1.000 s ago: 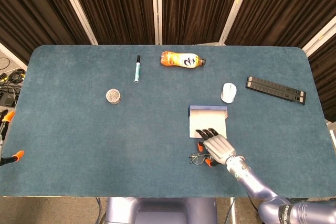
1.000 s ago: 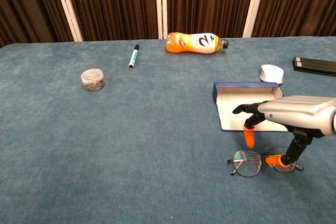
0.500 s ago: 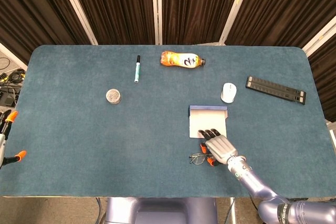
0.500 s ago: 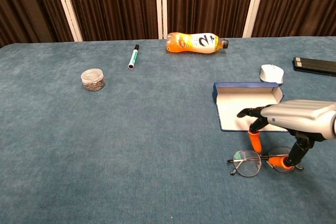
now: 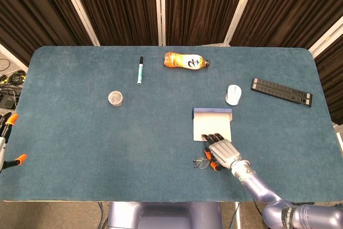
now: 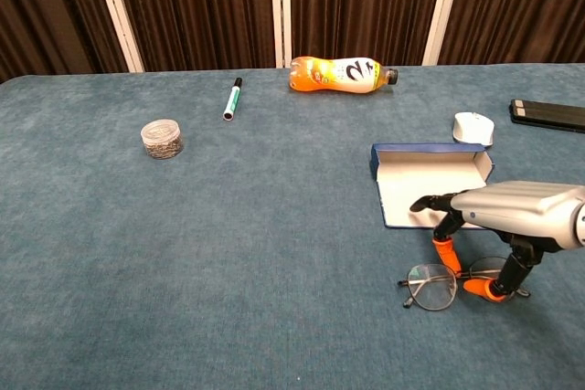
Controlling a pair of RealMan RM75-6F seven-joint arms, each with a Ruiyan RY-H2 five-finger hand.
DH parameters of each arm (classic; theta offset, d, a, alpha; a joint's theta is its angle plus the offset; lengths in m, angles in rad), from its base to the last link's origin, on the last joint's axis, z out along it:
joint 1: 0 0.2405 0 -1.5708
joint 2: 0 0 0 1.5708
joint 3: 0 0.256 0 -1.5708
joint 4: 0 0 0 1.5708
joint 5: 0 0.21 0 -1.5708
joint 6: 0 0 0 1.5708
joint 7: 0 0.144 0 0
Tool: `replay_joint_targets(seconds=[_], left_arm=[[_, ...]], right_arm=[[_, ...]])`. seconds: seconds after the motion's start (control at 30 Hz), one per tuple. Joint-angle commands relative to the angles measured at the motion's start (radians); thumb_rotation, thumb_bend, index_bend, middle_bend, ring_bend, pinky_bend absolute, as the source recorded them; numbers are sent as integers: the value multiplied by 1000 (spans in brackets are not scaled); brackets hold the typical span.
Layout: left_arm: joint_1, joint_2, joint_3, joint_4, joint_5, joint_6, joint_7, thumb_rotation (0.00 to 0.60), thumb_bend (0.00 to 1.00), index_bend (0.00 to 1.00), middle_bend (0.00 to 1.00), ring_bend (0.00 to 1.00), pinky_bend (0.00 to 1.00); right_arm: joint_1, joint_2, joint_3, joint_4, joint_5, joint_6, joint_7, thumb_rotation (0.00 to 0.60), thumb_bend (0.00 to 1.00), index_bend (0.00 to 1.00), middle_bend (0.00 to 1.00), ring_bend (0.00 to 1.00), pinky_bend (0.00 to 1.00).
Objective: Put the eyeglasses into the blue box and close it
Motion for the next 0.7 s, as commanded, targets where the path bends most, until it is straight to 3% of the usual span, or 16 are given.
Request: replay_joint_targets(seconds=[0.03, 0.43, 0.7], left_arm=[[0, 0, 0, 0, -1, 0, 0, 600, 0, 0, 0, 0, 0], [-2, 1, 0, 1, -2, -1, -2, 600, 0, 0, 0, 0, 0], [-3, 2, -3, 3, -9, -4, -5, 600, 0, 0, 0, 0, 0]], right_arm=[[1, -1, -2, 2, 0, 1, 3, 600, 322, 580, 0, 0, 0], [3, 19, 3, -16, -26, 17, 35, 600, 368, 620, 2, 0, 0], [14, 37, 35, -19, -31, 26, 66, 600, 368, 623, 8, 0, 0]])
